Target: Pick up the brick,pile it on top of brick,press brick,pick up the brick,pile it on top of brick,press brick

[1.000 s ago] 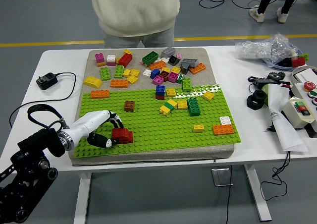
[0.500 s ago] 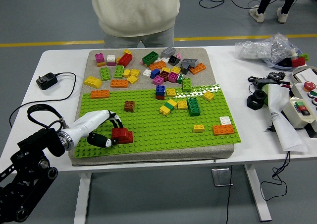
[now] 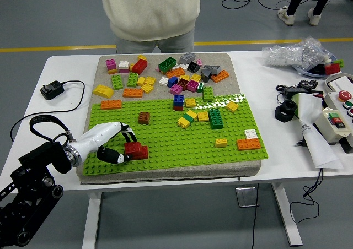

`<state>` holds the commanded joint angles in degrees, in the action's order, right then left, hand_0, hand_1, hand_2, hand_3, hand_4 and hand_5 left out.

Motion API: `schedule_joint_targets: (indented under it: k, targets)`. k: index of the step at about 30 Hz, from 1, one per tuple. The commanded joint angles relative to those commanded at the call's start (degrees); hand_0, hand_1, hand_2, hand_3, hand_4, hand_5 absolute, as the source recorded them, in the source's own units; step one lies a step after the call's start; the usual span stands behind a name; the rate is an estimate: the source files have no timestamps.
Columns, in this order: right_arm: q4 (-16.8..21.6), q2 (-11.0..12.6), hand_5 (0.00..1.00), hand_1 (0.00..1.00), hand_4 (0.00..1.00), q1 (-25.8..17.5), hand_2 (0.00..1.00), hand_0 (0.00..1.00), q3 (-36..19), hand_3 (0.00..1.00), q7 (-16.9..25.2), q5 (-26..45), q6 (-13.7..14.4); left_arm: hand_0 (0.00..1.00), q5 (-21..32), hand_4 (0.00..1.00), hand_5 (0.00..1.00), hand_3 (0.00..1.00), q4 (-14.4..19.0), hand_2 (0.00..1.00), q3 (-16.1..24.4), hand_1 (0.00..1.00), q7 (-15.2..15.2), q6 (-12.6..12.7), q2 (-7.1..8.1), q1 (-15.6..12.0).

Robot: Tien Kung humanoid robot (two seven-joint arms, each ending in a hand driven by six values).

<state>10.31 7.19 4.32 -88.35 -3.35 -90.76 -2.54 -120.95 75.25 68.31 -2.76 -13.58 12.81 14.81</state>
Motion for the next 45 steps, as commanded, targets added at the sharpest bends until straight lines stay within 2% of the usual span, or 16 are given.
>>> schedule_joint_targets:
  k: [45]
  targets:
    - [0.0,0.0,0.687,0.678,0.998,0.0,0.723,0.763,0.0,0.745,0.0,0.0,0.0,0.798,0.2,0.850,0.124,0.602,-0.3,0.609,0.0,0.760,-0.1,-0.7,0.38,0.8]
